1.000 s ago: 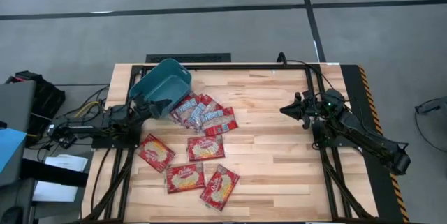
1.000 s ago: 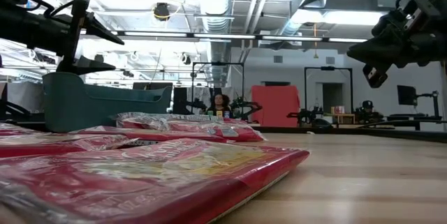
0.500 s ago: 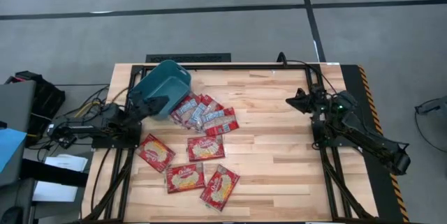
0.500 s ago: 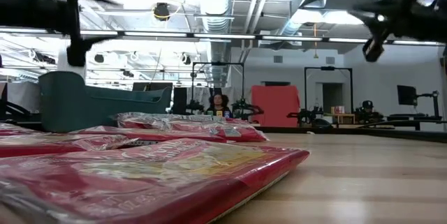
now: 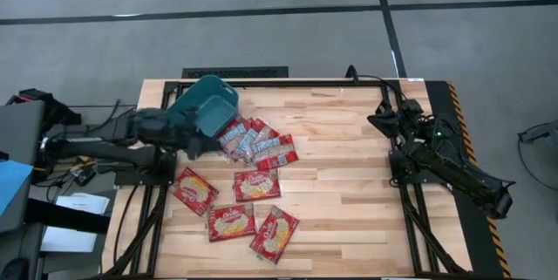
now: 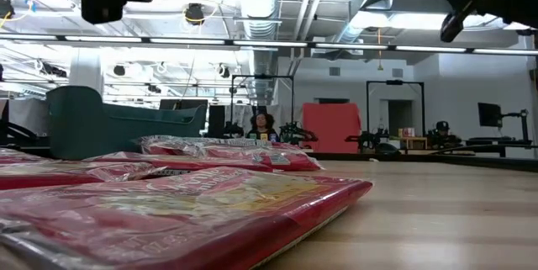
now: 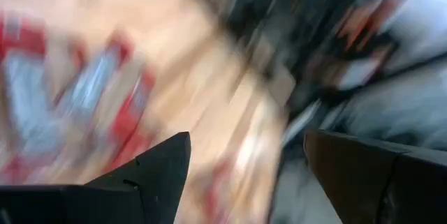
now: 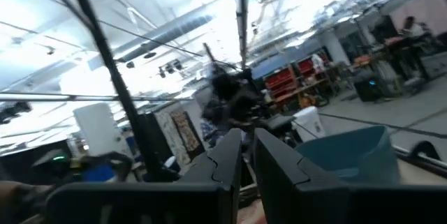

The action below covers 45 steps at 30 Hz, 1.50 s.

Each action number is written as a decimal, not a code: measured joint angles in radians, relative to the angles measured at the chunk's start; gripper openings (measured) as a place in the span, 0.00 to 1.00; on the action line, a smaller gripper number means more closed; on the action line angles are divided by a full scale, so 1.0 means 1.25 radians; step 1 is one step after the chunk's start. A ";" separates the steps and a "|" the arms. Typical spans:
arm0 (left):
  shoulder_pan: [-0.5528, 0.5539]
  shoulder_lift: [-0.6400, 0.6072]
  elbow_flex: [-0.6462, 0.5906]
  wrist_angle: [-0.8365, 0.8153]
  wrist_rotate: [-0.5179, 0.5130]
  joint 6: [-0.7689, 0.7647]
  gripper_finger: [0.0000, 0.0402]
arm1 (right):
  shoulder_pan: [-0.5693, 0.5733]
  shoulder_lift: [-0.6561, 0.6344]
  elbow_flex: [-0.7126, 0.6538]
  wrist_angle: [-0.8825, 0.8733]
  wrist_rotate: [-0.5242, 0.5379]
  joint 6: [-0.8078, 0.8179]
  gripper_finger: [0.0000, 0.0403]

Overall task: Sort popcorn bags into baskets
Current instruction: Put the popcorn bag into the green bin

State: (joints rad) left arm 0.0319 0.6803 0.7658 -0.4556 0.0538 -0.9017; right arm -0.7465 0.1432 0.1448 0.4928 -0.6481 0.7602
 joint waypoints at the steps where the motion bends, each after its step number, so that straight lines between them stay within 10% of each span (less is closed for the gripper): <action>1: 0.000 0.052 0.049 -0.075 0.037 0.026 0.67 | 0.000 0.000 0.000 -0.012 0.004 -0.005 0.17; 7: -0.052 0.323 0.231 -0.415 0.165 0.263 0.67 | 0.001 0.000 0.000 -0.095 0.015 -0.040 0.20; 14: -0.119 0.513 0.213 -0.578 0.172 0.558 0.67 | 0.004 0.000 0.000 -0.149 0.018 -0.052 0.40; 22: -0.131 0.572 0.126 -0.472 0.133 0.723 0.70 | 0.004 0.000 0.000 -0.164 0.018 -0.049 0.63; 37: -0.124 0.577 -0.059 -0.227 0.072 0.818 0.75 | 0.004 0.000 0.000 -0.209 0.016 -0.032 0.64; 45: -0.126 0.669 -0.065 -0.216 0.184 0.871 0.69 | 0.004 0.000 0.001 -0.210 0.014 0.000 0.64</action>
State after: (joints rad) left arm -0.1256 1.5170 0.6848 -0.7260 0.2843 0.1872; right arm -0.7417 0.1436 0.1459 0.2303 -0.6303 0.7601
